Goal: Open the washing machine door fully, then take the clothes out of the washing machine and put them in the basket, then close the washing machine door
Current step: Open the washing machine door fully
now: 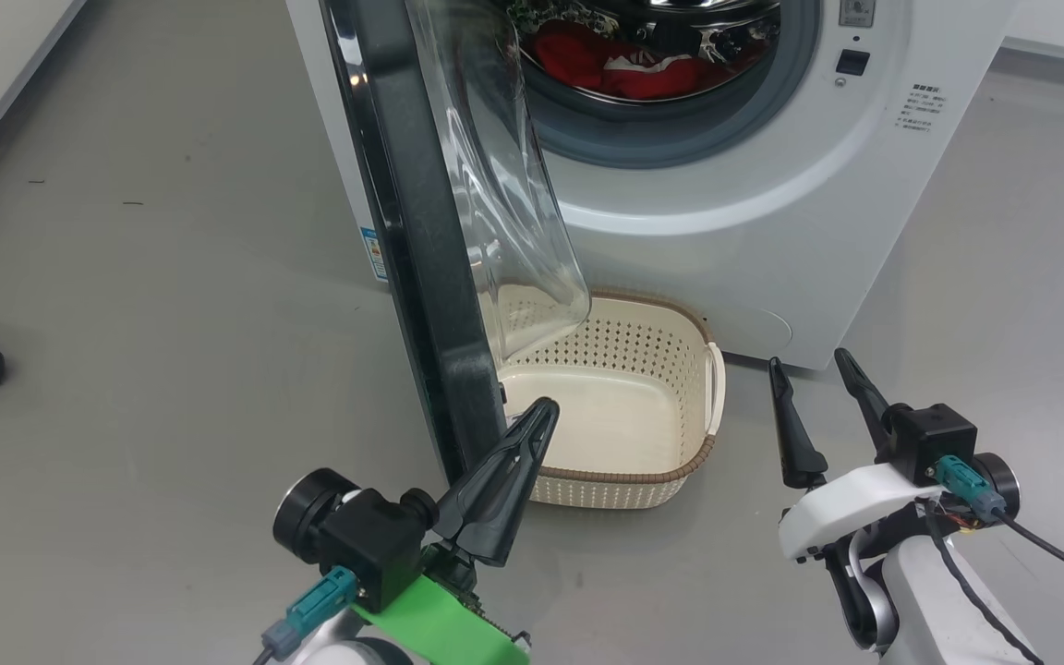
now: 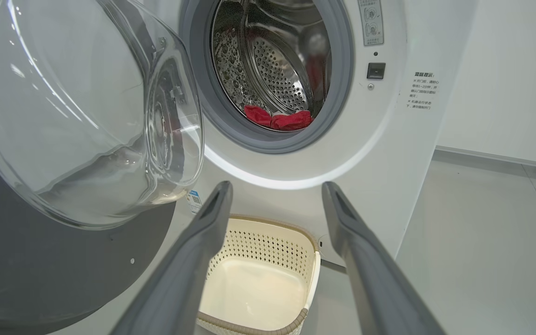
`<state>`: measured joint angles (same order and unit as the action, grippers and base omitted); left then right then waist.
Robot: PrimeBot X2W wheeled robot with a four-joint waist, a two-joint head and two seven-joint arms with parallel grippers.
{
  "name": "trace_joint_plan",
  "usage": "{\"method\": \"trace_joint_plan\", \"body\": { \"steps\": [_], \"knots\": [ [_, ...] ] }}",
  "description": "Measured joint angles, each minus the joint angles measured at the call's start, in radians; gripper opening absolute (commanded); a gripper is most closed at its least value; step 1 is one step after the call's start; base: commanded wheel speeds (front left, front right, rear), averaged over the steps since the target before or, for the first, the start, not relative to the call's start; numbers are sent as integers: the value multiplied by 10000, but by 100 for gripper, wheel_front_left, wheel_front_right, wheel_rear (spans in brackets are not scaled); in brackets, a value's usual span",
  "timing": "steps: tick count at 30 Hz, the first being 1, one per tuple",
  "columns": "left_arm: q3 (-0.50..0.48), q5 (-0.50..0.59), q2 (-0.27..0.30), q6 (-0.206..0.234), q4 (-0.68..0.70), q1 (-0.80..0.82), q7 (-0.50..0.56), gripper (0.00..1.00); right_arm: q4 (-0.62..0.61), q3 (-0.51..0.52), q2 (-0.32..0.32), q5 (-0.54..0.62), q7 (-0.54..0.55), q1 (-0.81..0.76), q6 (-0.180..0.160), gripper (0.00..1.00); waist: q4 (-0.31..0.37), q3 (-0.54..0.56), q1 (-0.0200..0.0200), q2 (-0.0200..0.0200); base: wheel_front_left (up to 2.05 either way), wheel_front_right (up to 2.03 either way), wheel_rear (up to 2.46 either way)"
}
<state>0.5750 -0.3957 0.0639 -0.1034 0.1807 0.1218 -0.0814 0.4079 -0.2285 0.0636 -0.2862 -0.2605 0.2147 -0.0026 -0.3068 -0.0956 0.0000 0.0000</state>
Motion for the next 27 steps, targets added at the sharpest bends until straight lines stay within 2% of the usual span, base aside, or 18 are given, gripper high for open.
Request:
{"method": "trace_joint_plan", "body": {
  "steps": [16,27],
  "knots": [
    [-261,-242,59,69,-1049,-174,593,0,88,25,-35,102,0,2,104,100,23,-65,0,0,0,0,0],
    [-326,-569,-17,113,-1733,267,715,0,190,12,-71,169,2,10,190,100,129,-124,0,0,0,0,0]
  ]
}}
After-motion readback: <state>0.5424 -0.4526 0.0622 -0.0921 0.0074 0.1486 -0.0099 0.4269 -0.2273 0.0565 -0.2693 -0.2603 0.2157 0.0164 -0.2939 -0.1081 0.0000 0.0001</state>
